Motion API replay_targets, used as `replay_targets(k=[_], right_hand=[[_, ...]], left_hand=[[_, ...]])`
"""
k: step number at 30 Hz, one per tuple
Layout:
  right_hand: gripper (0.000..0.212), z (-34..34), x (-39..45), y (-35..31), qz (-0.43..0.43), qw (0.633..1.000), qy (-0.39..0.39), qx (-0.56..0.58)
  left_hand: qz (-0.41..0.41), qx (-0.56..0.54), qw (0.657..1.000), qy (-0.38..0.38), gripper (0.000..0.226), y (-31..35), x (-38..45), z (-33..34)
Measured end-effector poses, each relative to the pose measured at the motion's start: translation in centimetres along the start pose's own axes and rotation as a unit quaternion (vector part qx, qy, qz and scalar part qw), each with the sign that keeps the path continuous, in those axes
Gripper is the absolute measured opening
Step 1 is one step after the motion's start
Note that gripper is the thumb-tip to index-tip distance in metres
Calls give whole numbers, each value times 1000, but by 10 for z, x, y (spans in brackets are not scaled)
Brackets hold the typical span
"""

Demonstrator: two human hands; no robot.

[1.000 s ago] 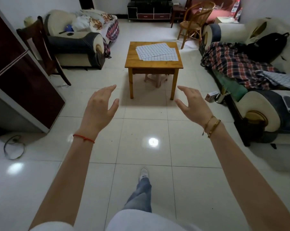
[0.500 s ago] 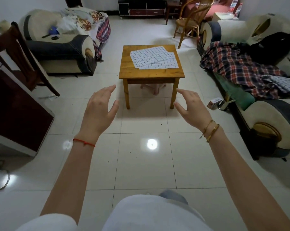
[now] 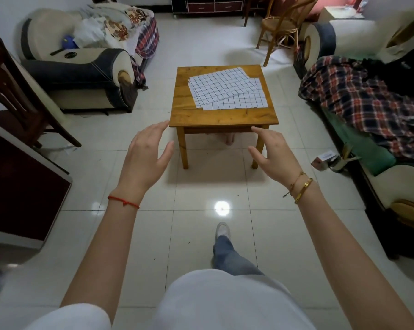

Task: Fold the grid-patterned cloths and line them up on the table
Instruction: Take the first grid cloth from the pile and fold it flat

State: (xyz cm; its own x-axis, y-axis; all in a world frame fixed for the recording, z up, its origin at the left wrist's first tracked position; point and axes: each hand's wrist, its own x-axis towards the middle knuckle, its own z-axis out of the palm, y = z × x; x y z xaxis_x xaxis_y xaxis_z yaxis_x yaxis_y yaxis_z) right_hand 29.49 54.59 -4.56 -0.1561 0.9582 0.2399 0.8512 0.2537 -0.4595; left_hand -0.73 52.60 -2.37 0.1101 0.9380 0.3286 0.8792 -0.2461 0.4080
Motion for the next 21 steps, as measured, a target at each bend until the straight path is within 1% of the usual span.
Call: replay_targets(k=[10,21], right_hand=[[51,10,205,58,1,1000,-8,21],[51,57,353,108,19,999,-33,12]], left_hand=[[-14,2,1000,2,50,-27,194,55],[-25,-8,999,-34,50,-82,334,115]])
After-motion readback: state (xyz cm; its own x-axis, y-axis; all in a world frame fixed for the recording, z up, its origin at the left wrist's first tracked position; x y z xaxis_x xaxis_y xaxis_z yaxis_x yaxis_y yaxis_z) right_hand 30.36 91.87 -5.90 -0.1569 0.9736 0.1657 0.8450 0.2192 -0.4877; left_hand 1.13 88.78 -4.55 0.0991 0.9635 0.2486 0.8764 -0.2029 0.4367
